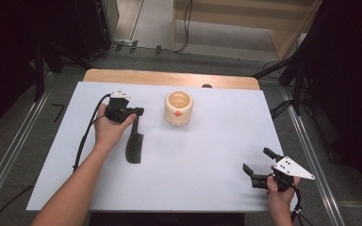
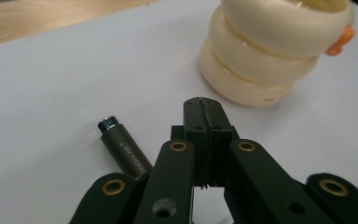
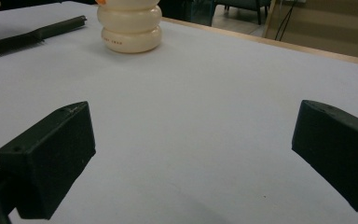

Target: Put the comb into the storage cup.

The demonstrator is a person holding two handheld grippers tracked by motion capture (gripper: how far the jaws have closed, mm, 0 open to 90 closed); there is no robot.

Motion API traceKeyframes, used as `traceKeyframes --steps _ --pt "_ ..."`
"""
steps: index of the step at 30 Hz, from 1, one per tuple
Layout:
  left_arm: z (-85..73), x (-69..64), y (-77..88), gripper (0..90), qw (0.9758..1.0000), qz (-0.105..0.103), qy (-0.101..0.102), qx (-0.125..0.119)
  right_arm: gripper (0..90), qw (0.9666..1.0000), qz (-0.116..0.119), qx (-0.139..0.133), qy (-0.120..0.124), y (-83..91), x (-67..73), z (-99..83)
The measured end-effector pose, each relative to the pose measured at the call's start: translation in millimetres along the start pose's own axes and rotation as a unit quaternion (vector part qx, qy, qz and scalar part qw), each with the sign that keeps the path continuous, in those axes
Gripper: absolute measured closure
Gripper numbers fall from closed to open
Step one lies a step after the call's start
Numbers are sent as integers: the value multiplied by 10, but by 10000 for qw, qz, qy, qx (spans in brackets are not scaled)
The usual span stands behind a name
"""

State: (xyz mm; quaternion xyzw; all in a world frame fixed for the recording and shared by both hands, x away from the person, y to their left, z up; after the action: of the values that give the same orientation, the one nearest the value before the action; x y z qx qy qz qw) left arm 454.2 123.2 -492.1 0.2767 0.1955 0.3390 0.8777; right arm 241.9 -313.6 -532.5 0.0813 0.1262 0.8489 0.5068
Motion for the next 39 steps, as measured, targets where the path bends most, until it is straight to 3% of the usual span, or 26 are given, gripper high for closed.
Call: traceKeyframes --steps 2,6,12,18,22,30,39 --pt "-14 12 -66 900 9999 22 -29 155 0 10000 -3 4 -1 1 -2 0" --pt "-73 32 -179 900 9995 -47 121 289 0 10000 -19 0 11 2 1 1" --pt "-174 41 -306 900 9983 46 91 581 0 10000 -24 4 6 0 3 1" --pt "-253 76 -332 900 9964 168 -3 836 0 10000 -45 25 20 -2 -5 -2" --pt "-285 116 -299 900 9966 176 76 803 0 10000 -40 27 24 -3 -4 -2" --pt "-331 156 -225 900 9965 189 42 811 0 10000 -46 22 10 -4 2 -2" --pt "-358 176 -155 900 9952 267 -119 938 0 10000 -45 33 22 -6 3 -2"
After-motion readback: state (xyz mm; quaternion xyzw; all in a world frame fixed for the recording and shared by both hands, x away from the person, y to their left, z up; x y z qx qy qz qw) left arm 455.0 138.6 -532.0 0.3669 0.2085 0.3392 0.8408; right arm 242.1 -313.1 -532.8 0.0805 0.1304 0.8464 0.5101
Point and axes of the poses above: each handheld gripper's, and its own axes: y roughly backward along the jaws, z roughly out of its top, x roughly to its left, the point moved 5 cm from there along -y, roughly forward along the jaws, and after that the axes turned 2 degrees about -x, right-handed, at the moved point
